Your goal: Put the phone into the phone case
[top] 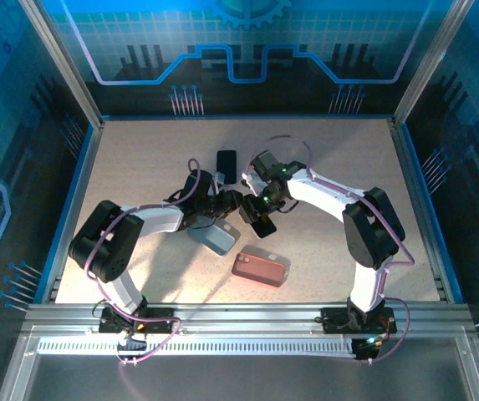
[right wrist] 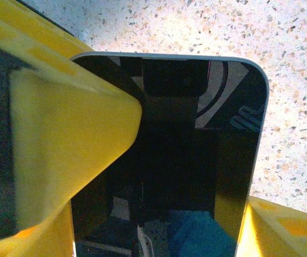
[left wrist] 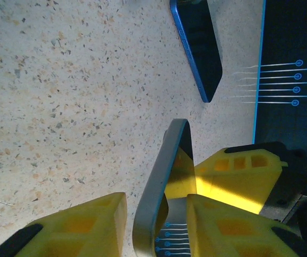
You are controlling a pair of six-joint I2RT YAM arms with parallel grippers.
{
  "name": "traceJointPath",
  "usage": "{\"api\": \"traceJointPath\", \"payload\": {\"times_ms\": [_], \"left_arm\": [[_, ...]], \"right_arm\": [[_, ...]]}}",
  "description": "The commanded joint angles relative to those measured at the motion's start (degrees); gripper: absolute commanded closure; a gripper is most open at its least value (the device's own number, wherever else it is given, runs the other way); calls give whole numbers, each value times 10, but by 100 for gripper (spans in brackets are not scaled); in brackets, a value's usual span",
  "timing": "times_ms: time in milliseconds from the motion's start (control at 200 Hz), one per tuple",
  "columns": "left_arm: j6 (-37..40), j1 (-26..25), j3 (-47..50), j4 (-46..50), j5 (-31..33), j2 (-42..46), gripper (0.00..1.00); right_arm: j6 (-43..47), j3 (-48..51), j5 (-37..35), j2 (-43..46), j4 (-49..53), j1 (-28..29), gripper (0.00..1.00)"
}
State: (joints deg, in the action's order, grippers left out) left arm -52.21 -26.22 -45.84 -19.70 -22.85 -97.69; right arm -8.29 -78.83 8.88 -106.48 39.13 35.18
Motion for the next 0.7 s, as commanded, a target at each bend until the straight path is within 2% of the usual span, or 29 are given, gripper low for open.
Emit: {"api": "traceJointPath", "payload": {"times_ms": [0,280,440,585,630,695], "left_arm": [[1,-1,-8,-12,-14,-9,68],[1,-1,-10,-15,-12,-8,78],[-4,-1,-11,-17,-11,-8,100],[-7,-1,-6,-22,-7,0,100],[-6,-1,-5,-21,-4,5,100],[-4,-1,-6,-19,-1,10,100]], "right_arm": [[-1,-23,24,14,11,-4,27],[-9,-26,37,17,11,-4,27],[-14,-20,39,23,6,-5,30],[-23,-7,50,29,-4,-13,31],[-26,-1,57,32,-8,-17,28],[-32,12,63,42,-18,-22,17]]}}
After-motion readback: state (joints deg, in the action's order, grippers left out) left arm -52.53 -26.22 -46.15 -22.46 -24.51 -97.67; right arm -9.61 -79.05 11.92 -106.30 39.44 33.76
